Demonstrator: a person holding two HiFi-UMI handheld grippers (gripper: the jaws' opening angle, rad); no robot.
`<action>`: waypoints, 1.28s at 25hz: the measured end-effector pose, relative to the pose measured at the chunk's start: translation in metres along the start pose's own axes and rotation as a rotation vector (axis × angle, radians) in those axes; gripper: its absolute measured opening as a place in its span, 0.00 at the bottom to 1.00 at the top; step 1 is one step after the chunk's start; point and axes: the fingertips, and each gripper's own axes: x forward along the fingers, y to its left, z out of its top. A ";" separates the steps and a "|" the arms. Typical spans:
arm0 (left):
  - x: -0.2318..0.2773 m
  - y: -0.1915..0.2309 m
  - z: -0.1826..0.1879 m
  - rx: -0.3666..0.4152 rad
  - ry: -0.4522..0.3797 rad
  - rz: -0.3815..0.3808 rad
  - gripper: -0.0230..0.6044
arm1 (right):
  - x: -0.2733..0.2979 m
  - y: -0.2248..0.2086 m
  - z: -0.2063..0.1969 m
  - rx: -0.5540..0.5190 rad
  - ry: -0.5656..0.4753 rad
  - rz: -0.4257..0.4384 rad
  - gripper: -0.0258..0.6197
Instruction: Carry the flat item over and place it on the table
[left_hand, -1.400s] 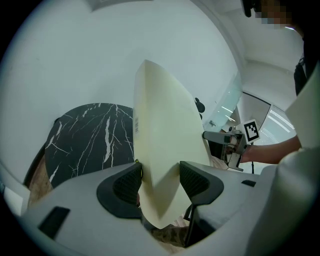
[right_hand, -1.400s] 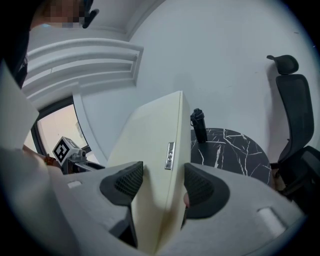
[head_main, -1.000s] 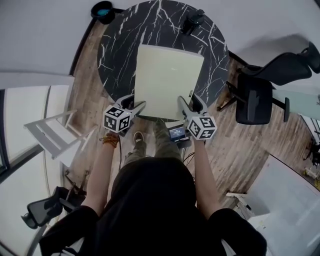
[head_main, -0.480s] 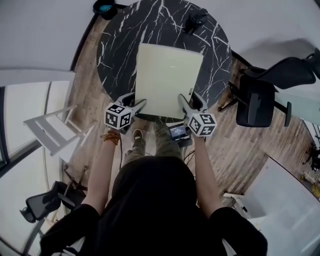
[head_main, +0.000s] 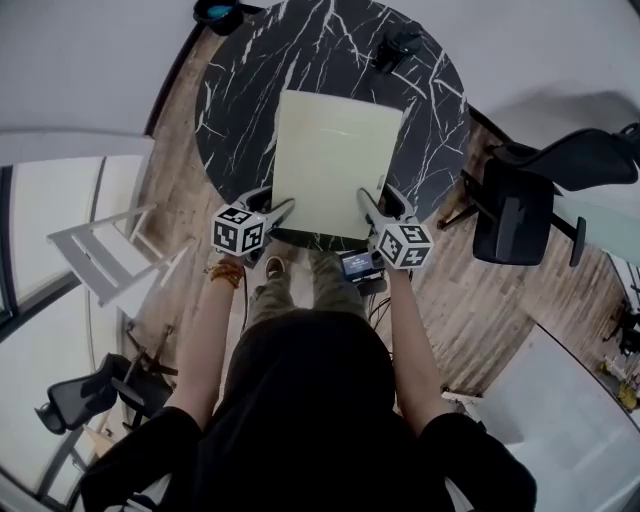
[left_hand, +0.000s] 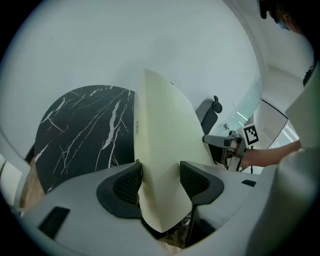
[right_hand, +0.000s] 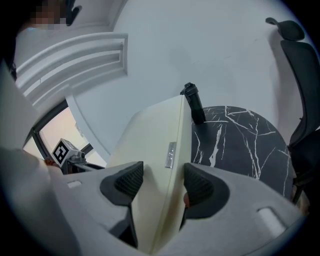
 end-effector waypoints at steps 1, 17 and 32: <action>0.002 0.001 0.000 -0.005 0.000 0.002 0.43 | 0.001 -0.001 -0.001 0.002 0.004 0.001 0.43; 0.028 0.019 -0.005 -0.114 0.037 0.025 0.44 | 0.026 -0.026 -0.018 0.054 0.072 -0.013 0.42; 0.039 0.032 -0.001 -0.192 0.021 0.043 0.44 | 0.041 -0.039 -0.028 0.085 0.110 -0.019 0.42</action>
